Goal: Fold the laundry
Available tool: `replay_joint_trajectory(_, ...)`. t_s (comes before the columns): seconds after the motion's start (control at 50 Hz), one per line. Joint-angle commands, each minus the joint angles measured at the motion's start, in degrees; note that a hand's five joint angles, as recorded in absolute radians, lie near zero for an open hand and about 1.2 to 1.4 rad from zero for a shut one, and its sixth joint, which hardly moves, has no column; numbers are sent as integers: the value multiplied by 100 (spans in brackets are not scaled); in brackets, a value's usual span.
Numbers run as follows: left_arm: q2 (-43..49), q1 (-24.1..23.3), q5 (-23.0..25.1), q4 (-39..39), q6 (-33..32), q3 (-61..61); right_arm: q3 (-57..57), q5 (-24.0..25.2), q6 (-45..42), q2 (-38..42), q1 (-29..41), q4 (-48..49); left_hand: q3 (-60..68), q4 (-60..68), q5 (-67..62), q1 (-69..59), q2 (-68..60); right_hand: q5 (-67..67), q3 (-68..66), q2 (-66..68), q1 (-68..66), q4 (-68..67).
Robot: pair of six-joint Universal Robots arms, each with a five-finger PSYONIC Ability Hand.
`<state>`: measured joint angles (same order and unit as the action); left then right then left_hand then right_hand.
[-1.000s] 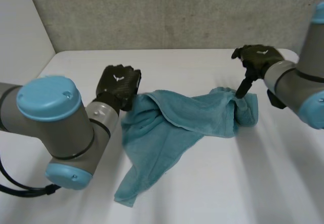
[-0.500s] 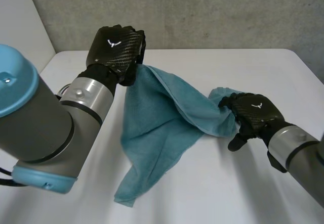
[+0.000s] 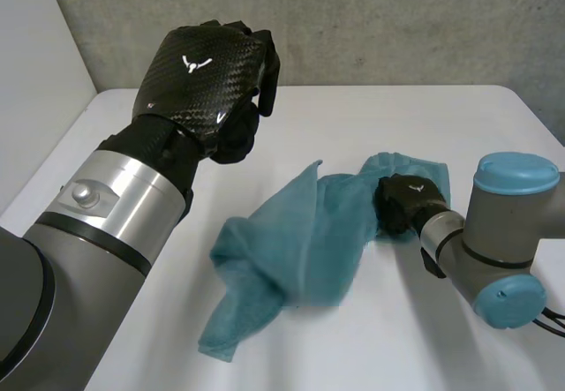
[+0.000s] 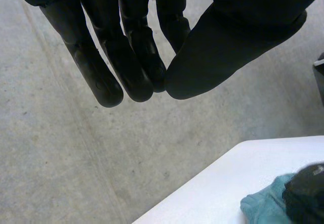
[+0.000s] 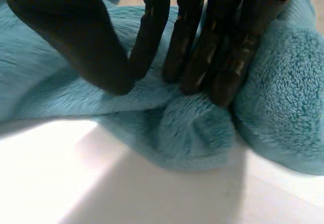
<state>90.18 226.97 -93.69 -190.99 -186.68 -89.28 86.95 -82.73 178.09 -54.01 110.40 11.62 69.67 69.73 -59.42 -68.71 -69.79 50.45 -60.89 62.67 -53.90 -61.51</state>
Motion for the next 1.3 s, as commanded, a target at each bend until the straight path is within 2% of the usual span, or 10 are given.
replay_joint_trajectory(0.02, 299, 172, 18, -70, -35, -230, -12, -490, -38, -531, -44, 51, 1033, 1027, -1058, -1129, -1021, 1955, -1911, 1733, -2610, -1849)
replay_joint_trajectory(0.08, 642, 418, 27, -87, -62, -318, 68, -437, -117, -988, -44, 7, 1033, 1027, -1058, -1129, -1021, 1955, -1911, 1733, -2610, -1849)
replay_joint_trajectory(0.22, 1519, 1007, 140, -210, -71, -81, 181, -156, -669, -1567, -220, -458, -4059, -4065, 4034, 3963, 4071, 1955, -1911, 1733, -2610, -1849)
replay_joint_trajectory(0.34, 1995, 1077, 818, -219, -79, 166, 471, -103, -1153, -1788, -326, -872, -4028, -4034, 4003, 3932, 4040, 1138, -1094, 916, -1792, -1032)
replay_joint_trajectory(0.5, 2329, 1077, 3135, -175, -666, 376, 1165, -7, -1347, -2060, -791, -759, -3339, -3345, 3314, 3243, 3351, 144, -101, -77, -799, -38)
replay_joint_trajectory(0.58, 2582, 1069, 3488, -97, -1141, 577, 1350, 116, -1347, -2087, -949, -679, -2954, -2960, 2929, 2858, 2966, 94, -50, -128, -748, 12)
replay_joint_trajectory(0.92, 4227, 867, 3042, 1020, -3936, 2002, 1658, 362, -1347, -2254, -1301, -670, -3574, -3580, 3549, 3478, 3586, -125, 169, -346, -530, 231)
replay_joint_trajectory(1.1, 4403, 831, 3094, 1038, -4043, 2090, 1694, 371, -1347, -2254, -1310, -670, -3557, -3563, 3532, 3461, 3569, -142, 186, -363, -513, 248)
replay_joint_trajectory(1.16, 4447, 823, 3076, 1038, -4052, 2108, 1720, 371, -1347, -2254, -1310, -670, -3137, -3142, 3111, 3041, 3149, -142, 186, -363, -513, 248)
replay_joint_trajectory(1.3, 4456, 814, 2875, 1002, -4166, 2187, 1729, 538, -1339, -2254, -1310, -679, 1010, 1005, -1035, -1106, -998, -159, 202, -380, -496, 265)
